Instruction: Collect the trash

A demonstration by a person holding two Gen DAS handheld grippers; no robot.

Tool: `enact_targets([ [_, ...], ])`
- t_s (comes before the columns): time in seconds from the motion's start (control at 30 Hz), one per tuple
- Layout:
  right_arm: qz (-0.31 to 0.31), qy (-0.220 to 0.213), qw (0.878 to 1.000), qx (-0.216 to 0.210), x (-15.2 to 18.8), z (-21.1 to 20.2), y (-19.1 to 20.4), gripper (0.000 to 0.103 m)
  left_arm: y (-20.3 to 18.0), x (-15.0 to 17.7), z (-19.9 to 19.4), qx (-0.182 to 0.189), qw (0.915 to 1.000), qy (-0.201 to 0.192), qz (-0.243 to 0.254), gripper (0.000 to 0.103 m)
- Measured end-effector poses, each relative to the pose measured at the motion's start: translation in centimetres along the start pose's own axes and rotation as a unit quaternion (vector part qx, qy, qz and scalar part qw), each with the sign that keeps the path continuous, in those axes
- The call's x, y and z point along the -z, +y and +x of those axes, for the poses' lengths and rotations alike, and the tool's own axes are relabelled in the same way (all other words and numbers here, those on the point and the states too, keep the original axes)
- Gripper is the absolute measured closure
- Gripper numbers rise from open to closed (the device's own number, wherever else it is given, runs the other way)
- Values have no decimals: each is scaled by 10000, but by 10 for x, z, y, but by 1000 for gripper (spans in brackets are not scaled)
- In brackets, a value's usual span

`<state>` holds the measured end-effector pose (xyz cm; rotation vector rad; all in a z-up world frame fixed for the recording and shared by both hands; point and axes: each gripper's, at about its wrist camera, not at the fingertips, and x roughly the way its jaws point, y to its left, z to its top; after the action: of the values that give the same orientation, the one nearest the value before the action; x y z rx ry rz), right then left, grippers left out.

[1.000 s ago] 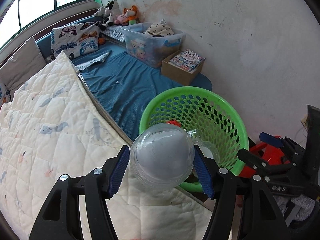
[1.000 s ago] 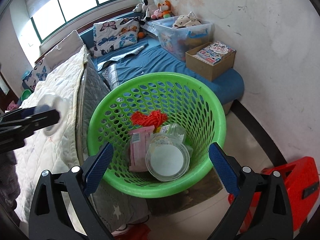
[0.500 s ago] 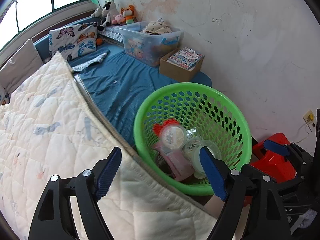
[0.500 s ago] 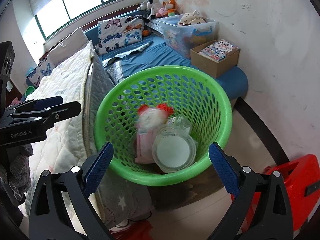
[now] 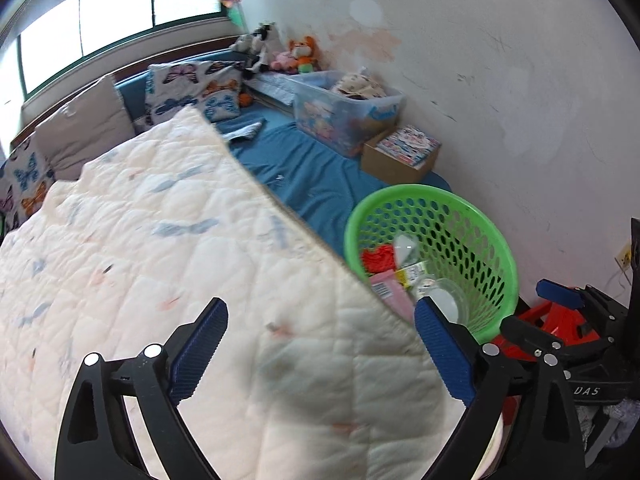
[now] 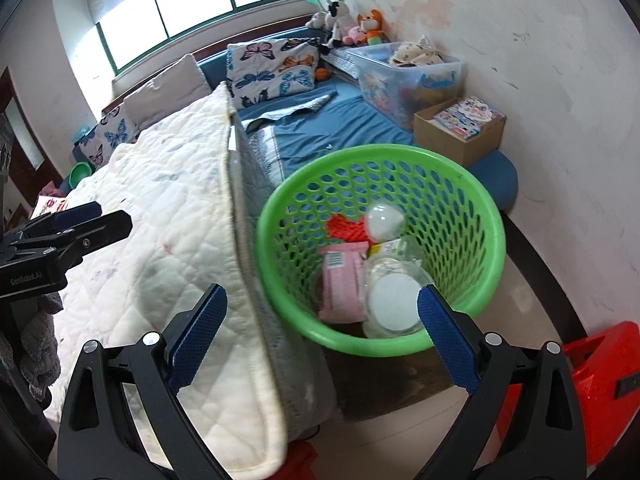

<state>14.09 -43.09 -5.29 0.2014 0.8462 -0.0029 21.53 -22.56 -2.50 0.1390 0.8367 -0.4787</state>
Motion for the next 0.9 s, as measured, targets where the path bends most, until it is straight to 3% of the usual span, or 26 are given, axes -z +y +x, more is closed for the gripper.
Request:
enact_targets([
  [0.5,-576,101,9976,-359,3,0,90,8,74,44,-55,-618,9956,-235,-665,10],
  [0.9,-887,135,9944,-558,4,5,140,8,127,78,-92,-988,9876,-289,-1187,10],
])
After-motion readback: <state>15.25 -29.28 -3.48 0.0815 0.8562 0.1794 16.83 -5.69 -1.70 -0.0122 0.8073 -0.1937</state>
